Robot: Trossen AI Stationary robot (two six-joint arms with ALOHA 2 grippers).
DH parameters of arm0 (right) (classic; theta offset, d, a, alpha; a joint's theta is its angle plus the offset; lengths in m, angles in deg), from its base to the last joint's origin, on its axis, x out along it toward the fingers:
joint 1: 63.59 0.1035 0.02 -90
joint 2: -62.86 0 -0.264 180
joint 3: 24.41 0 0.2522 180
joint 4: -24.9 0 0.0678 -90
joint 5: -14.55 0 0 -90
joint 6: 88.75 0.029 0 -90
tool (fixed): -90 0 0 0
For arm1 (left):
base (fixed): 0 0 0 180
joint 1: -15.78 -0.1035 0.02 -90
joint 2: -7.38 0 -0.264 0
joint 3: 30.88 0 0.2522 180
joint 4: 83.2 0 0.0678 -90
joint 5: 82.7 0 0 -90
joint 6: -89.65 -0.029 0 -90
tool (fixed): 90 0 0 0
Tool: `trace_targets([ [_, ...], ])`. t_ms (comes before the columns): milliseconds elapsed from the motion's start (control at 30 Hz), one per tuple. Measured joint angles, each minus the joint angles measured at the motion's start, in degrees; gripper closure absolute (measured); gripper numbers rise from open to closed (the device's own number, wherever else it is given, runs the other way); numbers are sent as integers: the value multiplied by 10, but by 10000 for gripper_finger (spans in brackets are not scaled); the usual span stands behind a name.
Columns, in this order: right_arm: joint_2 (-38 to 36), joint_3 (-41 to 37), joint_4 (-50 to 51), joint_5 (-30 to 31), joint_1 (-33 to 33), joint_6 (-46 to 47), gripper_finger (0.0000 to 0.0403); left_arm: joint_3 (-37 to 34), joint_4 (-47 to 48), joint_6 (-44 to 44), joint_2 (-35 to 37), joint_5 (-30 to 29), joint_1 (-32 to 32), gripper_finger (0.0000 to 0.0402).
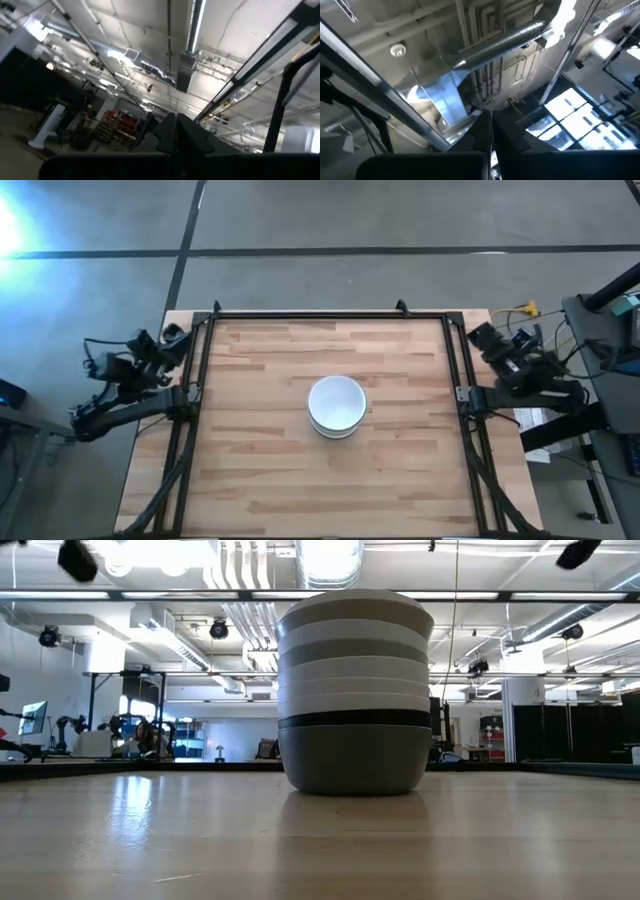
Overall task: Nest bowls inside each other
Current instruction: Return to Home Position
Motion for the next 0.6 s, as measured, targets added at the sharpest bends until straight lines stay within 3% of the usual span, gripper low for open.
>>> trace_targets([
  [133,-11,-84,-151,-4,0,42,394,-83,-56,67,1,-8,0,402],
  [300,-11,-166,-304,2,0,46,394,-198,-296,119,1,1,2,402],
  [400,-17,-190,-290,26,1,54,394,-243,-355,141,1,-1,3,402],
  [600,-17,-189,-239,35,1,53,394,-242,-302,145,0,17,5,402],
])
